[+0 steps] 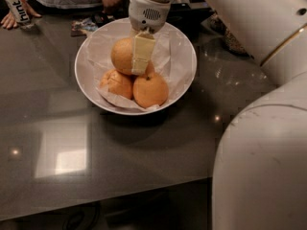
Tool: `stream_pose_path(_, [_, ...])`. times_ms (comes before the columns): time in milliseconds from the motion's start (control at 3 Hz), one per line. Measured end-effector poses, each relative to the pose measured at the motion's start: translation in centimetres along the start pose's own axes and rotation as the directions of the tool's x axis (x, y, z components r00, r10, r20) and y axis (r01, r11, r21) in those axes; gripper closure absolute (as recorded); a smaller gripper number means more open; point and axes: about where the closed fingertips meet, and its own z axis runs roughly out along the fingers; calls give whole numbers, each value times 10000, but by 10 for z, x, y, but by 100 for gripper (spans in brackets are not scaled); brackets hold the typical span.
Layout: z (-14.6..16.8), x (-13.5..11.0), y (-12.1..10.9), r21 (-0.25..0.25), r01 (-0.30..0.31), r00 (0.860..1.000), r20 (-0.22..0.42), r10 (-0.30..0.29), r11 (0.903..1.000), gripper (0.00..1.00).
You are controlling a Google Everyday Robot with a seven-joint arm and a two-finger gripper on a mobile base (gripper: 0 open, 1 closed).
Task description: Pick orange from white bowl
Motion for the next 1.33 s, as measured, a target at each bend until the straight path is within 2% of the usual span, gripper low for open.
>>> stream_pose_path(1333, [6,2,0,3,0,10000,1,0,10000,100])
